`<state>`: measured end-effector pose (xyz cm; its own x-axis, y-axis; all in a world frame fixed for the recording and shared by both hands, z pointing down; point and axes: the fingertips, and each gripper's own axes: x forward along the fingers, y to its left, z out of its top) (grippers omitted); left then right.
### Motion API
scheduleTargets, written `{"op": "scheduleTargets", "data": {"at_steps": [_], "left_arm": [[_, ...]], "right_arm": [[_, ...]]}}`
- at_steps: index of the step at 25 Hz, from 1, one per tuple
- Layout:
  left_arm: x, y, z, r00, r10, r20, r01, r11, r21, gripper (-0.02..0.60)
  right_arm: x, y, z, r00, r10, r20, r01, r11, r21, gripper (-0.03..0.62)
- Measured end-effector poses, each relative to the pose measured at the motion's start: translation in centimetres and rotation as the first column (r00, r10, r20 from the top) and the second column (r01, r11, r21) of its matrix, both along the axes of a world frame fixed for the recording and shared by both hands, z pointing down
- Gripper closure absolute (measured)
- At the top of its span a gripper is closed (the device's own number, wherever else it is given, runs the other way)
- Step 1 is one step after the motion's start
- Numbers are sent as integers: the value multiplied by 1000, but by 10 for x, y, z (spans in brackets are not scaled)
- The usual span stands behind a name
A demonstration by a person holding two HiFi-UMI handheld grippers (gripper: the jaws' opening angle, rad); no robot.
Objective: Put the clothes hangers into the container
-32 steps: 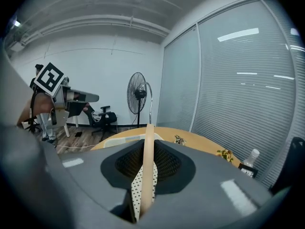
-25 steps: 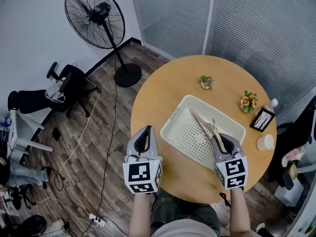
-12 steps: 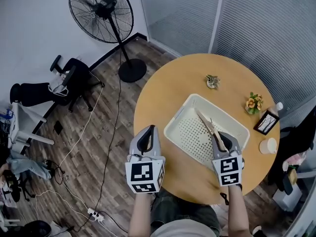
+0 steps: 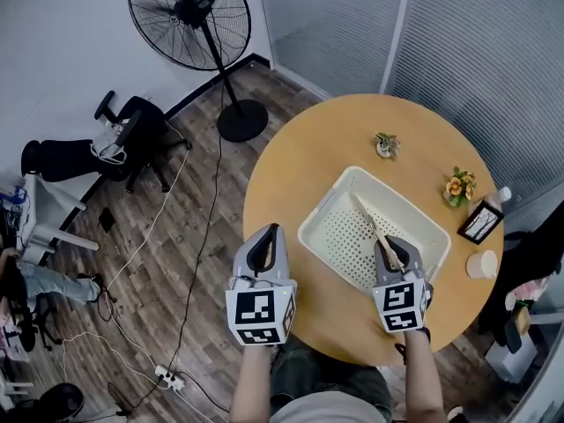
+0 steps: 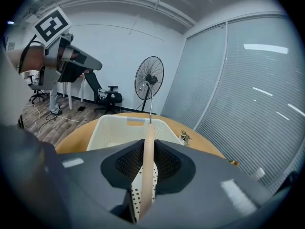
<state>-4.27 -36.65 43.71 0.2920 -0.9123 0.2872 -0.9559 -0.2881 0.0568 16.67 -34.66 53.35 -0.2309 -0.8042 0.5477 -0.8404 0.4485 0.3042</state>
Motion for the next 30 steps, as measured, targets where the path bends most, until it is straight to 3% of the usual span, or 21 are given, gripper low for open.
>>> {"op": "scheduleTargets", "data": {"at_steps": [12, 20, 30], "left_arm": [[-5, 7, 5, 1000, -8, -6, 8, 1000, -13, 581], [-8, 13, 7, 1000, -8, -8, 8, 1000, -25, 580], [-19, 20, 13, 999, -25, -20, 24, 999, -45, 581]], "right_arm": [[-21, 9, 9, 994, -96, -58, 94, 995, -34, 502], [-36, 18, 20, 989, -149, 7, 149, 983, -106, 471], [-53, 31, 34, 976, -215, 23, 216, 961, -175, 433]]}}
